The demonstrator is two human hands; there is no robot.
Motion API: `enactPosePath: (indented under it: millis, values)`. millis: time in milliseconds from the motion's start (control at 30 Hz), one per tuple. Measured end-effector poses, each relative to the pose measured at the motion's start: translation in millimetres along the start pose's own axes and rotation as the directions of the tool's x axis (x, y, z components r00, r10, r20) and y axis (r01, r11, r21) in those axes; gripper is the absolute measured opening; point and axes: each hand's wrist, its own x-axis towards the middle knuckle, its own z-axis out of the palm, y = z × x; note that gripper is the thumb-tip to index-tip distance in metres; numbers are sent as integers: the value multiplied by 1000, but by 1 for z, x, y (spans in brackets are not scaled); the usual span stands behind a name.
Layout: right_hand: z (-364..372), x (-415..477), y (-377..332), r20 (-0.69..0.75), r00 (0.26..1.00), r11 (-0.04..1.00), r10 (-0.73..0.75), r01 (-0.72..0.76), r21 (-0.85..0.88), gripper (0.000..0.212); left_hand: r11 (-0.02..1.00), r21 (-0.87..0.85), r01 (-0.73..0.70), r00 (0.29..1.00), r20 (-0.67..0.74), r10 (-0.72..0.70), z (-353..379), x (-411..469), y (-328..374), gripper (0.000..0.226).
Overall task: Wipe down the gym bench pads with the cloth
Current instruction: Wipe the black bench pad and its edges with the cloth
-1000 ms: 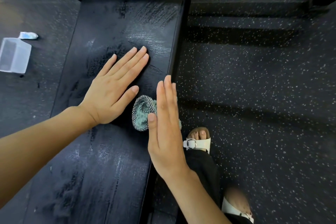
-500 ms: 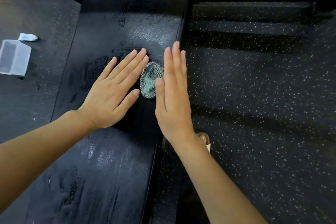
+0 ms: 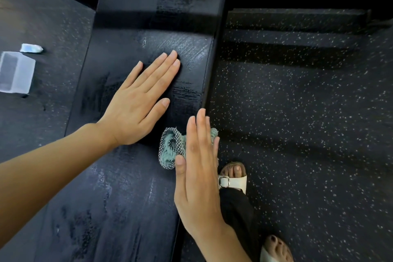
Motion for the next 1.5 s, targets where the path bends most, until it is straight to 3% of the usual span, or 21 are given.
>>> enactPosePath:
  millis: [467,733,1133,1267,1500]
  values:
    - [-10,62,6,-10,1000,988,13,-11,153,55,1000,-6,-24,1000,4,24,-6,40,-14,59]
    - [-25,153,17,-82,996,982,40,-24,190,51,999,-22,-30,1000,-7,30,-7,46,-14,59]
    - [-15,66,4,3,998,981,68,-67,182,55,993,17,-120,992,50,119,-16,70,-40,58]
    - [-12,67,2,-22,997,984,79,-75,164,54,984,56,-168,984,61,165,-23,96,-55,60]
    - [-18,108,7,-57,995,985,77,-67,160,53,991,18,-134,991,18,134,-26,123,-59,61]
